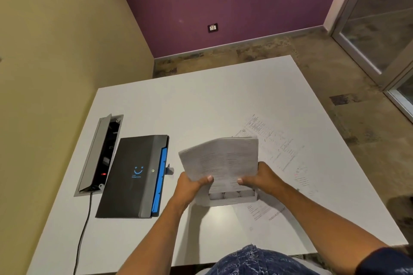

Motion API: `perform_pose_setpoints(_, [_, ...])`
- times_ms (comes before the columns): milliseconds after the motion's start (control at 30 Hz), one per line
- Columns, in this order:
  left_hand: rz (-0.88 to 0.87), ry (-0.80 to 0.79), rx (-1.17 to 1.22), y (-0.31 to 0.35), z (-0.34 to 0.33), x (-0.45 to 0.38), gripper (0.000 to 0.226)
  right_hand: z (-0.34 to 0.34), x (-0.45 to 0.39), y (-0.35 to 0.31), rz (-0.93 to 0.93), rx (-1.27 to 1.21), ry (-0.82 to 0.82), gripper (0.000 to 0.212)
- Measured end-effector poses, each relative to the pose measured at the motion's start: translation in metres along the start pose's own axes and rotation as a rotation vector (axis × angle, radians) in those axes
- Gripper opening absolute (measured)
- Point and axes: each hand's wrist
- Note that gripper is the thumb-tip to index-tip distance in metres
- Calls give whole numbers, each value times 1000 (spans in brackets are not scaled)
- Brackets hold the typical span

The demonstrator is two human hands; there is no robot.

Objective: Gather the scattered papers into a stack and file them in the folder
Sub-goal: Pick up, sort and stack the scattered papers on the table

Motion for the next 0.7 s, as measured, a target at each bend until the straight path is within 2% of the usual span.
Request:
perform_pose_setpoints(133, [-3, -19, 40, 14, 8, -1, 42, 0, -11, -9, 86, -72, 125, 35])
perform_pose_setpoints(267, [15, -154, 186, 15, 13, -5, 56, -1, -23, -21, 114, -229, 203, 43])
perform_pose_setpoints(333, [20, -164, 296, 11, 9, -7, 59, -2, -28, -25, 113, -277, 148, 51])
perform_pose_setpoints(433, [43, -127, 358, 6, 5, -12, 54, -1, -31, -23, 69, -295, -22, 57])
perform_pose_setpoints(500, [65, -108, 354, 1, 5, -15, 53, 3, -28, -18, -16, -159, -19, 44])
perform_pose_setpoints(600, [95, -68, 326, -7, 8, -17, 51, 12, -24, 7, -181, 29, 249, 23])
perform_pose_setpoints(633, [113, -53, 313, -8, 9, -16, 49, 15, -21, 17, -224, 127, 352, 23])
perform_pose_setpoints(700, [148, -21, 304, -11, 11, -13, 44, 22, -10, 32, -370, 612, 457, 50])
Point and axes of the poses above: each hand's wrist, its own x-axis away from the middle knuckle, its own z-axis out of the back of the hand, y = z × x, and after that the axes turned 7 degrees about -y, right-handed
